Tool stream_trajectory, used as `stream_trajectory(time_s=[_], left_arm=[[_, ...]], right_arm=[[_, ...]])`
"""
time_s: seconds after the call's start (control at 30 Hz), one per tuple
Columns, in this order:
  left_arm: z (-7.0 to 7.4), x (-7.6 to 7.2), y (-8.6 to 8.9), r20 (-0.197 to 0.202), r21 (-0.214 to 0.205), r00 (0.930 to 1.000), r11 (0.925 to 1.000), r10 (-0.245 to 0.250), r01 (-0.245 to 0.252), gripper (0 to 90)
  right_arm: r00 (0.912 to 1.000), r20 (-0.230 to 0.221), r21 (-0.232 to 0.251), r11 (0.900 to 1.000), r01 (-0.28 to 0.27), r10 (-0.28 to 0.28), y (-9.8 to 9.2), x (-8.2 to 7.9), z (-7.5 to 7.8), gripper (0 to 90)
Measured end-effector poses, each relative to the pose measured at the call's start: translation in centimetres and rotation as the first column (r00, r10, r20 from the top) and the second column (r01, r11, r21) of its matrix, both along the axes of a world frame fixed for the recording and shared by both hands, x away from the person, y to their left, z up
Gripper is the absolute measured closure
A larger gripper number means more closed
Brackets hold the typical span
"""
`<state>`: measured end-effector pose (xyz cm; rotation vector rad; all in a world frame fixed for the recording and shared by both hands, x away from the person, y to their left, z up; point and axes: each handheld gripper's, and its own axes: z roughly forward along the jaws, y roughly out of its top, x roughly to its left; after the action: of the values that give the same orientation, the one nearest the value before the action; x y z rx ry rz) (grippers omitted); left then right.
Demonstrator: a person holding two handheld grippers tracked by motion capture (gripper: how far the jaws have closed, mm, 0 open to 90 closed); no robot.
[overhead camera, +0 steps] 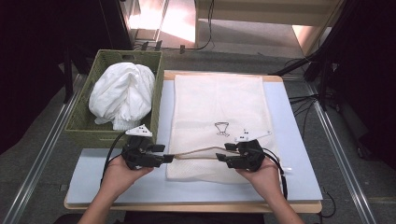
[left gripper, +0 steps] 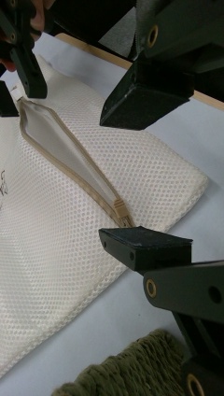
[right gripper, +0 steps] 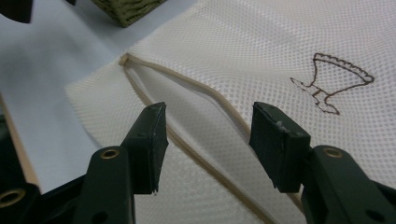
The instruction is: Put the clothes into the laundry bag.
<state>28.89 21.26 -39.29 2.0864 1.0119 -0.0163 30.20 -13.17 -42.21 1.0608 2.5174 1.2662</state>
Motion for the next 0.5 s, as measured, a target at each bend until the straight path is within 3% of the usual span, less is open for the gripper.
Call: stream_trajectory(time_s=[0.5], left_arm=[[-0.1, 0.1, 0.0, -0.006, -0.003, 1.0000, 1.0000, 0.003, -0.003, 40.4]], right_arm=[[0.9995, 0.003, -0.091, 0.9954, 0.031, -0.030, 0.6, 1.8, -2.1, 49.1]])
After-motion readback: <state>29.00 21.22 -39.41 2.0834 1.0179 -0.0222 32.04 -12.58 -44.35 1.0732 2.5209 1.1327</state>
